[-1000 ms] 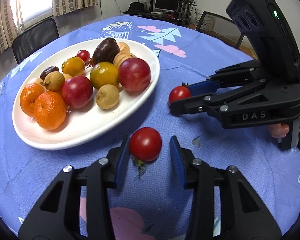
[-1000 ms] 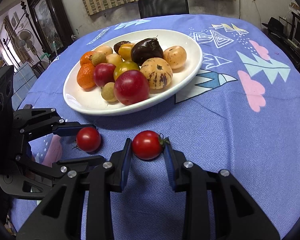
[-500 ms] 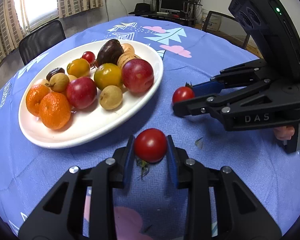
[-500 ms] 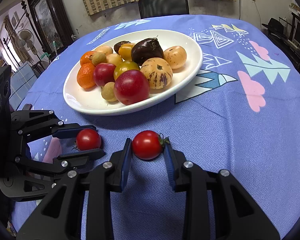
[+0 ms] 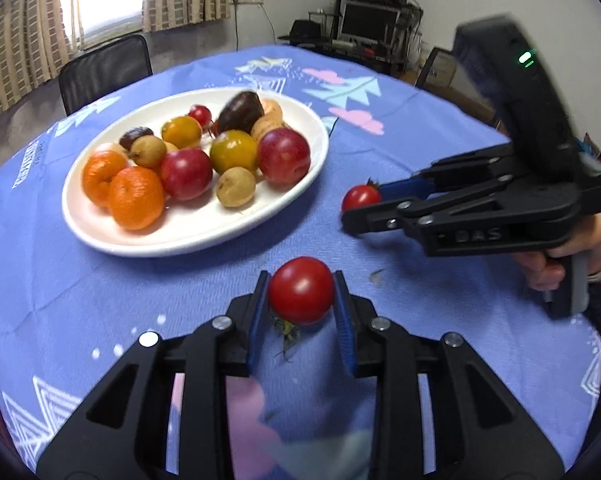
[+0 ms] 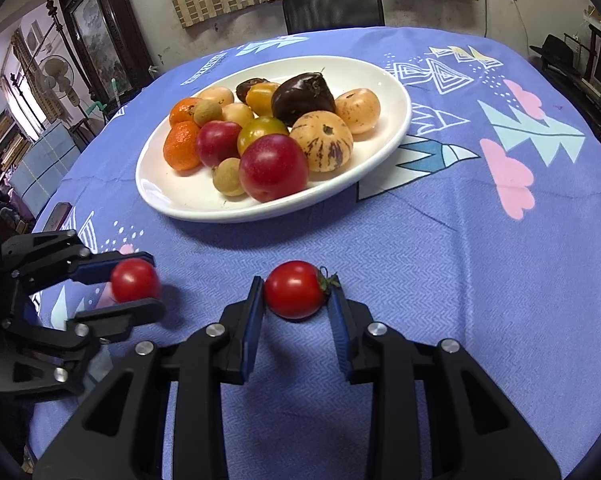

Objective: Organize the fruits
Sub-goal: 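Grasp the last red cherry tomato with the left tool while the right tool holds its tomato, then carry both cherry tomatoes onto the white plate and open both tools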

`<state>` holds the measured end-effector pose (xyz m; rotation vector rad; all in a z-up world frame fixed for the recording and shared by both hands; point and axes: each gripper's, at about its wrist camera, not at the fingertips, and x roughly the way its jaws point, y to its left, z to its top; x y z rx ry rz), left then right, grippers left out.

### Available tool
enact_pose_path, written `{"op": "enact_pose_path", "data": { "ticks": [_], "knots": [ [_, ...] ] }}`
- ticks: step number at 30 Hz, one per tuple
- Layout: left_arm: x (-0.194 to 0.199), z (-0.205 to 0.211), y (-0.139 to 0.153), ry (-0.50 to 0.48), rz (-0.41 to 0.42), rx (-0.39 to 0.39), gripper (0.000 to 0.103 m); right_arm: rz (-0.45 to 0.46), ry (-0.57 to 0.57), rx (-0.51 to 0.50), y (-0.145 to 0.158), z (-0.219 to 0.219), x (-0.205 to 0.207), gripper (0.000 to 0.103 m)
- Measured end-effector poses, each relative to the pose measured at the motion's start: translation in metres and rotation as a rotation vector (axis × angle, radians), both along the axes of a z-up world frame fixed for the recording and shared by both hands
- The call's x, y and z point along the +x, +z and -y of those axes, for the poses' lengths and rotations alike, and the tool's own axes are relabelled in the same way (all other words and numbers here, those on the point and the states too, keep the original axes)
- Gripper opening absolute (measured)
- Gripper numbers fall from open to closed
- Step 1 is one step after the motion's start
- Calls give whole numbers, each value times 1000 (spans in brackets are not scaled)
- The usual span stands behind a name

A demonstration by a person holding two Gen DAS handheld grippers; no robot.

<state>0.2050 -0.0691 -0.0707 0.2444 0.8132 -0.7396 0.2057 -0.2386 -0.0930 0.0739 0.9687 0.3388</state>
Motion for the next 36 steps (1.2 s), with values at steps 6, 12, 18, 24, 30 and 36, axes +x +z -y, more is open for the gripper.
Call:
{"op": "enact_pose_path", "data": {
  "ticks": [6,12,18,24,30,36],
  "knots": [
    [-13,-16,30,44,42,-69,31,2,30,41,7,-1,-8,31],
    [-1,-20,58,133,100,-113,31,135,49,137,43,3,-17,32],
    [35,-31,64,287,71,-183,31,142,45,99,47,1,-10,32],
    [42,-47,58,316,50,-201,31,107,147,48,28,-28,-27,32],
    [38,-57,55,324,37,-208,31,74,198,-13,15,-51,-26,32],
    [32,-65,56,322,37,-228,31,54,218,-16,12,-59,-28,32]
  ]
}}
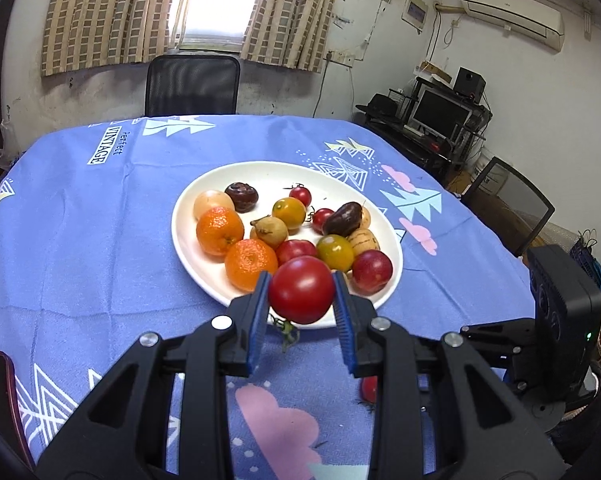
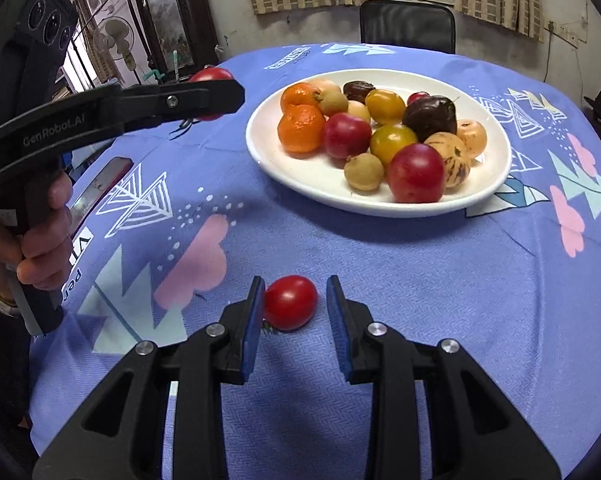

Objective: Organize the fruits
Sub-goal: 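Carry both cherry tomatoes onto the white plate and open both tools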

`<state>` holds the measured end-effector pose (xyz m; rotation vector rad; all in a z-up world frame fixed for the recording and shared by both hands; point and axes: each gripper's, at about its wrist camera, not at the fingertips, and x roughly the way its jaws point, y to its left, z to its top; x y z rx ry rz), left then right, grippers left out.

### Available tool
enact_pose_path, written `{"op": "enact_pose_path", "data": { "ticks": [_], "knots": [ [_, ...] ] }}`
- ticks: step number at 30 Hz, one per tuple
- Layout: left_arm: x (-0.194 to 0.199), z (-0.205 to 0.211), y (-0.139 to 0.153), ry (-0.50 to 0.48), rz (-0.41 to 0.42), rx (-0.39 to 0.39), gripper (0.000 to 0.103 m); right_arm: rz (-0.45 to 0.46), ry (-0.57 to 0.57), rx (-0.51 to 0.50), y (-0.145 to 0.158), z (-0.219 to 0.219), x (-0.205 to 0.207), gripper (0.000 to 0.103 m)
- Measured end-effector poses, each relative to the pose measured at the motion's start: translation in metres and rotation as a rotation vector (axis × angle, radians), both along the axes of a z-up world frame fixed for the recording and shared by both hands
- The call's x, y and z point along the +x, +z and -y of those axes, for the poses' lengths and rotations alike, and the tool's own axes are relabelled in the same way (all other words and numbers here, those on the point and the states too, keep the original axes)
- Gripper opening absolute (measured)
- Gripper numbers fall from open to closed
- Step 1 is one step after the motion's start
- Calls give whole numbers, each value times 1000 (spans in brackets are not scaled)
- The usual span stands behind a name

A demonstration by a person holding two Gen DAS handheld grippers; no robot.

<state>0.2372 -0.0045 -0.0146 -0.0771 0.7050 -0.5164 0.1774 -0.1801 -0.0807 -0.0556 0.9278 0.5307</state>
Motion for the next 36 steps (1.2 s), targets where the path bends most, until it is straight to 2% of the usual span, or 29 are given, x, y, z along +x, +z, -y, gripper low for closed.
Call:
{"op": "enact_pose_path", "data": {
  "ticks": [10,16,21,24,28,31,36],
  "knots": [
    [-8,4,1,-19,15,13,31,5,6,-62,-12,-13,-1,31],
    [-8,5,0,-21,8,15,31,1,7,-57,-12,-11,-3,31],
    [-7,4,0,-17,7,16,31,11,-4,-13,0,-1,-6,31],
    [-7,1,1,-9,5,13,31,45,-20,26,20,9,-3,31],
    [1,-4,11,5,8,-24,31,111,-73,51,50,22,18,31],
    [10,0,16,16,10,-16,31,144,-131,95,66,32,47,31],
    [38,11,25,34,-2,-10,31,155,-224,98,74,40,102,31]
  ]
}}
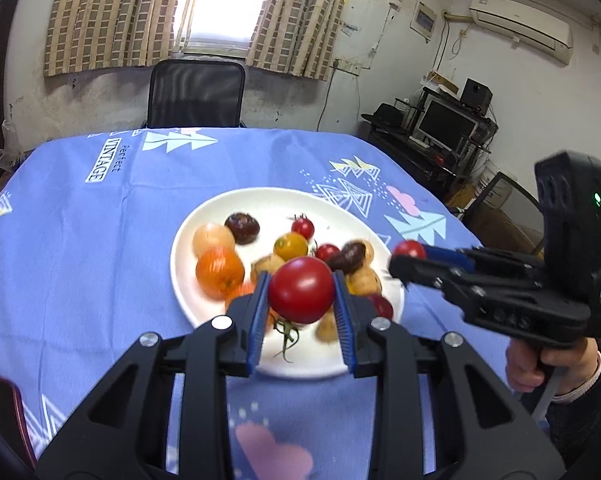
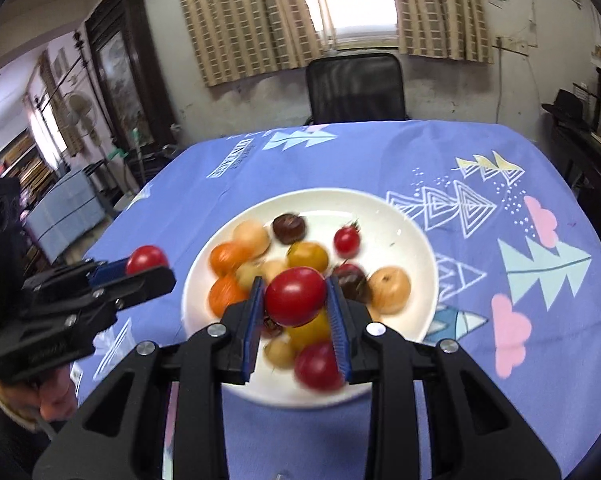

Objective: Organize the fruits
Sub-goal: 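Carry both cherry tomatoes onto the white plate and open both tools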

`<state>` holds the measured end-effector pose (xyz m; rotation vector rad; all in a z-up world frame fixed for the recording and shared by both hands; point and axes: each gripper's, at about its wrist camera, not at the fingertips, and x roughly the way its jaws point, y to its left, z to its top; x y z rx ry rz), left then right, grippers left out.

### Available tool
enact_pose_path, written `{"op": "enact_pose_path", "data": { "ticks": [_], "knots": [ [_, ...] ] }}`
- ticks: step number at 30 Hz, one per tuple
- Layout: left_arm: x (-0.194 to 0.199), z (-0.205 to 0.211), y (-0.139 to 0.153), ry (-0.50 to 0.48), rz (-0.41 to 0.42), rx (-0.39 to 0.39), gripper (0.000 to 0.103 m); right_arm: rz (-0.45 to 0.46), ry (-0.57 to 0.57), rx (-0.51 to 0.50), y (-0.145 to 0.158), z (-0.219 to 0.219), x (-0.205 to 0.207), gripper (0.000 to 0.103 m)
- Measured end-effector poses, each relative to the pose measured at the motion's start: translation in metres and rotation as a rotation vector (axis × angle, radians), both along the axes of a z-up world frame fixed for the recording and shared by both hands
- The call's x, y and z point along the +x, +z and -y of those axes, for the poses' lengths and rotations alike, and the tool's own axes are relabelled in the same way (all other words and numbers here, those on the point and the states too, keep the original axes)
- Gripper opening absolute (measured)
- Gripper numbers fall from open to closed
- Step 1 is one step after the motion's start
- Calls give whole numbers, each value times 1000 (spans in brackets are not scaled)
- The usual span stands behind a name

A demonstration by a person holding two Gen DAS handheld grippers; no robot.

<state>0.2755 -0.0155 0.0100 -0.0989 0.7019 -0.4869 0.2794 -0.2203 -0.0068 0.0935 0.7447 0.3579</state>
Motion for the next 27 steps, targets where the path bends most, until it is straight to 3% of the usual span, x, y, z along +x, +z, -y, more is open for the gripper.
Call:
{"op": "enact_pose_path", "data": {
  "ticks": [4,12,20,22,23,24,26,27],
  "knots": [
    [35,16,4,28,4,78,31,-17,-47,-33,-3,4,32,31],
    [96,39,-10,92,-119,126,31,-75,-75,-66,-19,12,66,31],
    [116,48,-31,126,-170,182,32,-110,-69,-73,-32,13,78,34],
    [116,44,-33,150,-167,194,51,-102,-72,-72,-29,14,77,36],
    [115,41,-32,174,-158,197,75,-100,-73,-70,-28,15,76,37],
    [114,39,-30,195,-145,197,86,-100,-74,-69,-27,16,76,37],
    [109,35,-23,216,-117,194,88,-92,-81,-59,-22,20,71,57],
    [107,32,-18,222,-109,193,91,-87,-83,-56,-20,21,69,59]
  ]
}}
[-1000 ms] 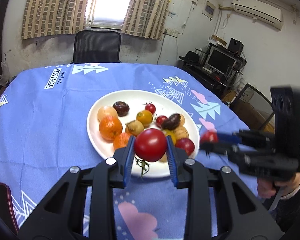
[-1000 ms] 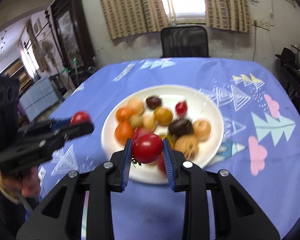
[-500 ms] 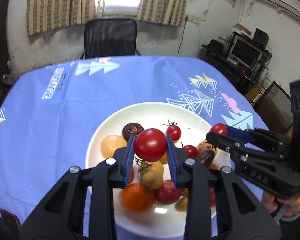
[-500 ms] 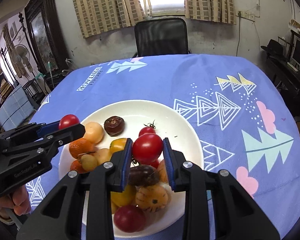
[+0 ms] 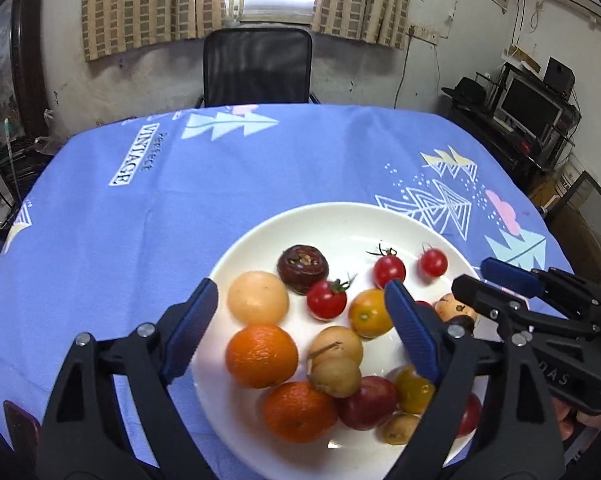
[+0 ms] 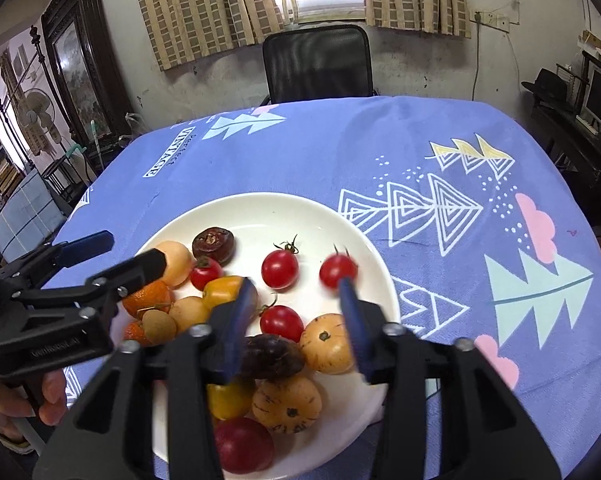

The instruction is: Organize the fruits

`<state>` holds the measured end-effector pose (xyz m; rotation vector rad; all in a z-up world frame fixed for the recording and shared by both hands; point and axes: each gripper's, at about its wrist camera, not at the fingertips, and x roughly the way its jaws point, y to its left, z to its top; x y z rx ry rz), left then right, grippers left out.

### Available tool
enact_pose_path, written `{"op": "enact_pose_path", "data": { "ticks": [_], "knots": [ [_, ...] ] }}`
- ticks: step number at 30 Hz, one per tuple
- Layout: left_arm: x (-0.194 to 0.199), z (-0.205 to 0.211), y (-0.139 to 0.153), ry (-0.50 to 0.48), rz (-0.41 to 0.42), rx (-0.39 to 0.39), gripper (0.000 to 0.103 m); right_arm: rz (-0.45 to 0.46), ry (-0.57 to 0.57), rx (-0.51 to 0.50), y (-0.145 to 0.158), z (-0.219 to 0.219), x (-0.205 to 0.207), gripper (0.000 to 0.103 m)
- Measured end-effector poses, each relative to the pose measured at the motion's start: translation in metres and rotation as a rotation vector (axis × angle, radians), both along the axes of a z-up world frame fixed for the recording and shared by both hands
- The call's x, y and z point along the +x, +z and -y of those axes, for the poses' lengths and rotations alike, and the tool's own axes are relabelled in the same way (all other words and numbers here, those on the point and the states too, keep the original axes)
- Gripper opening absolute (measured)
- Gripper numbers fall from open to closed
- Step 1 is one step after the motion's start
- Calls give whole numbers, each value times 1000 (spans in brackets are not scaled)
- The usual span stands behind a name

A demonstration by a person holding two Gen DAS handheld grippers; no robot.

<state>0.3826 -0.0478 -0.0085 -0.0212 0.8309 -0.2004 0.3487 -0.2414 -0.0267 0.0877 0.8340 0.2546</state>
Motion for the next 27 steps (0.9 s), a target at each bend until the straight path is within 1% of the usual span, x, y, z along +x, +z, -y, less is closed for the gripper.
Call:
{"op": "enact_pose_path", "data": {
  "ticks": [1,2,4,5,6,7,8,11,13,16,17,20,25,27],
  "knots": [
    [-2,-2,4,7,9,-1,93,5,5,0,4,1,-5,64],
    [-6,-5,7,12,19,-2,96,9,11,-3,7,2,-8,64],
    [-15,-10,14,28,31,4,98,25,13,-14,14,5,-20,65],
    [-19,-12,17,32,37,3,99,27,15,-15,17,7,-25,70],
    [-25,-15,20,35,46,5,100,30,17,-18,20,8,-34,76],
    [-30,-17,23,37,53,11,100,35,17,-23,22,10,-39,92],
    [-37,-18,26,44,66,21,101,48,14,-31,25,10,-47,102],
    [-59,-22,34,67,110,64,101,69,17,-64,29,9,-70,102],
    [-74,-23,38,68,126,80,101,76,7,-95,31,7,-84,102],
    [-94,-24,39,74,133,87,101,87,0,-136,29,3,-102,102],
    [-100,-25,39,74,134,91,101,87,0,-136,29,3,-102,102],
    [-118,-28,37,88,139,120,101,89,0,-171,25,-1,-117,102],
    [-138,-37,31,101,121,95,101,73,10,-181,20,-5,-130,102],
    [-142,-38,29,103,112,100,101,66,11,-179,18,-4,-131,102]
  ]
}}
